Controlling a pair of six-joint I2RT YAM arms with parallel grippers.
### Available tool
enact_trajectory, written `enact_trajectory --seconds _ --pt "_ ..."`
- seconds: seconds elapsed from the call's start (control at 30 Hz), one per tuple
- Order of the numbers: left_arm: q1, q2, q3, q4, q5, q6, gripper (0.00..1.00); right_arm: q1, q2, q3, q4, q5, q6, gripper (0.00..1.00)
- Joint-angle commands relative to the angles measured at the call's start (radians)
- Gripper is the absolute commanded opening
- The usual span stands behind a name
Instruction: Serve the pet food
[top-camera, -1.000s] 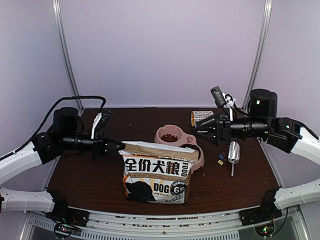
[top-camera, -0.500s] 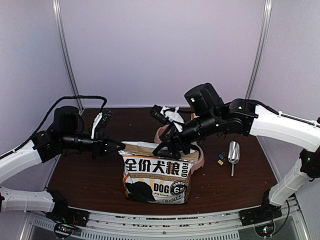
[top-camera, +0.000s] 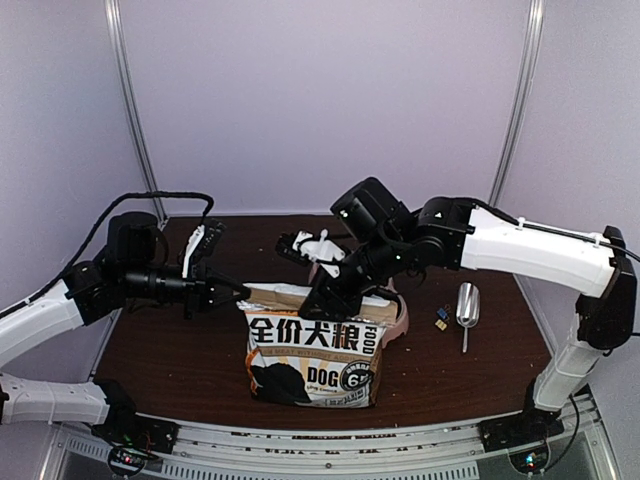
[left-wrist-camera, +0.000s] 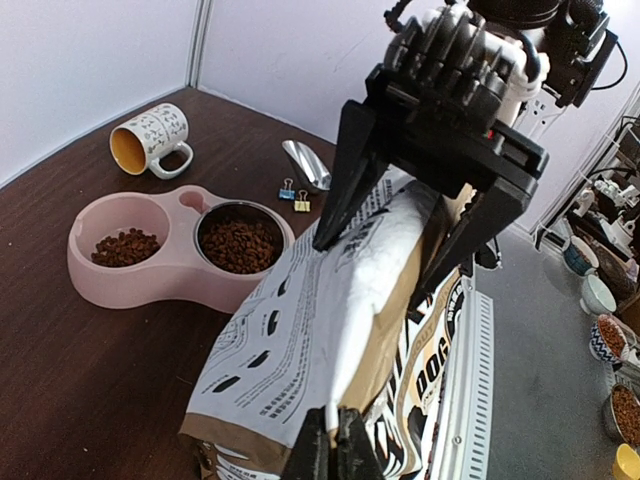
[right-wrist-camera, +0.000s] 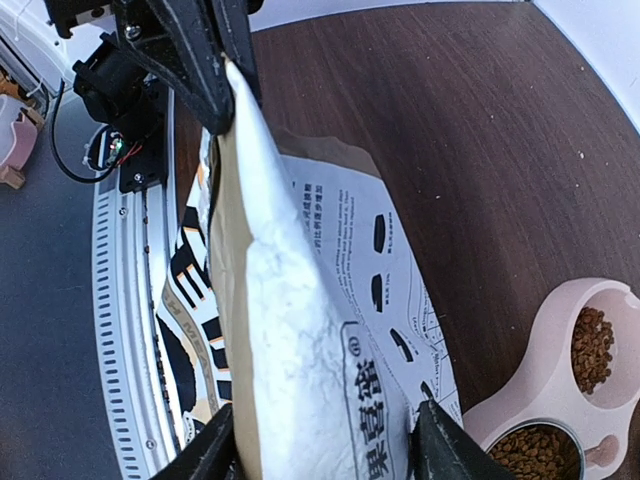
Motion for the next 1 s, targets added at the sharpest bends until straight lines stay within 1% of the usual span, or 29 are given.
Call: enact_trajectory --seconds 0.0,0.13,0.23,0.3,0.4,0.47,0.53,0.6,0.73,0.77,0.8,0.87,0.93,0.97 --pt "0.016 -0.012 0.051 -0.011 0.02 0.043 0.0 -0.036 0.011 0.012 -0.023 -0.036 0.001 0.53" --pt "0.017 -0.014 0.065 -0.039 0.031 0.067 0.0 -0.072 0.007 -0.009 -0.01 -0.15 0.017 0.41" --pt "0.017 -0.002 0.079 -0.056 0.04 0.086 0.01 -0.09 0.005 -0.017 -0.002 -0.228 0.022 0.35" --pt "0.014 0.014 0.09 -0.064 0.048 0.095 0.07 -0.093 0.003 -0.02 0.005 -0.259 0.023 0.32" --pt "0.007 0.045 0.103 -0.065 0.061 0.1 0.26 -0.095 0.003 -0.019 0.008 -0.277 0.024 0.26" --pt "-0.002 0.064 0.111 -0.066 0.064 0.107 0.34 -0.1 0.004 -0.019 0.009 -0.292 0.025 0.23" --pt "-0.011 0.081 0.12 -0.07 0.064 0.118 0.41 -0.102 0.003 -0.02 0.01 -0.304 0.027 0.22" --pt "-0.013 0.098 0.127 -0.077 0.063 0.125 0.45 -0.104 0.003 -0.02 0.009 -0.31 0.029 0.22" --pt "-0.021 0.126 0.132 -0.095 0.059 0.141 0.47 -0.105 -0.002 -0.026 0.012 -0.324 0.03 0.25" --pt "-0.022 0.132 0.132 -0.099 0.058 0.143 0.46 -0.105 -0.003 -0.028 0.014 -0.329 0.032 0.26" --pt "-0.022 0.136 0.132 -0.1 0.06 0.144 0.41 -0.105 -0.002 -0.029 0.016 -0.333 0.033 0.27" --pt "-0.024 0.142 0.132 -0.098 0.073 0.143 0.25 -0.105 0.005 -0.028 0.023 -0.34 0.038 0.31" --pt "-0.023 0.146 0.131 -0.089 0.087 0.139 0.11 -0.105 0.013 -0.024 0.034 -0.348 0.05 0.38" --pt "-0.024 0.15 0.13 -0.086 0.094 0.135 0.05 -0.105 0.019 -0.023 0.043 -0.35 0.055 0.42"
